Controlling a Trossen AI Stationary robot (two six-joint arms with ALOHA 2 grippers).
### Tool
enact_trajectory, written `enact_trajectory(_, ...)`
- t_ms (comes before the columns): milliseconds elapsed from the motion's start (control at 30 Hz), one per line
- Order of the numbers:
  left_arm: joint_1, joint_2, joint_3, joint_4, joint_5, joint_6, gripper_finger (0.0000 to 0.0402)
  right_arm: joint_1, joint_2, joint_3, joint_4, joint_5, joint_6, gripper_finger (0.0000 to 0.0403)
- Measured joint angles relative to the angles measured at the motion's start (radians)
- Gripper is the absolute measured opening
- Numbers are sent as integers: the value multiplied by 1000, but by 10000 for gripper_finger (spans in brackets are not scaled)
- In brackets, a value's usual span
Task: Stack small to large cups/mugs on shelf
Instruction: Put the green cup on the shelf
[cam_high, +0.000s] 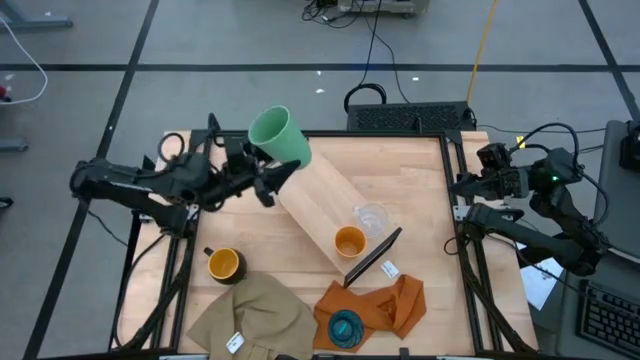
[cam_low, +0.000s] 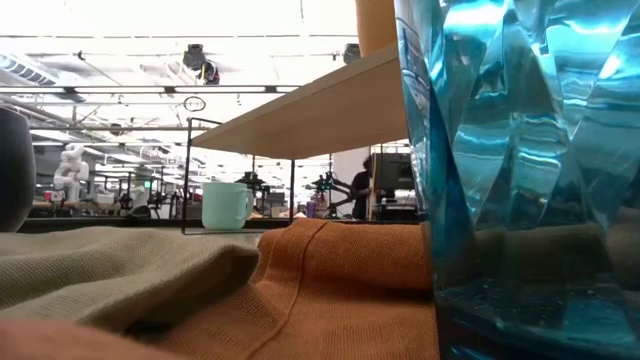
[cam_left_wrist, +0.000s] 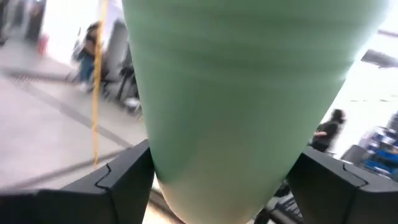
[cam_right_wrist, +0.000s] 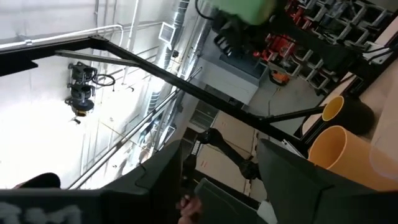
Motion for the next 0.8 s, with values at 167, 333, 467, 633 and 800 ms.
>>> enact_trajectory(167, 7, 15, -72, -43, -1, -130, 309, 0, 0, 0, 0, 0, -5, 196)
enact_trajectory(333, 14, 36, -183, 144, 23, -185, 309, 0, 0, 0, 0, 0, -2, 196)
enact_trajectory(467, 27, 49, -232, 219, 55, -187, 309, 0, 0, 0, 0, 4, 0, 196)
enact_trajectory(633, 40, 65, -248, 177, 132, -179, 309, 0, 0, 0, 106, 59, 7, 196)
enact_trajectory(800, 48, 99, -249, 81, 194, -140, 309, 0, 0, 0, 200, 114, 15, 196)
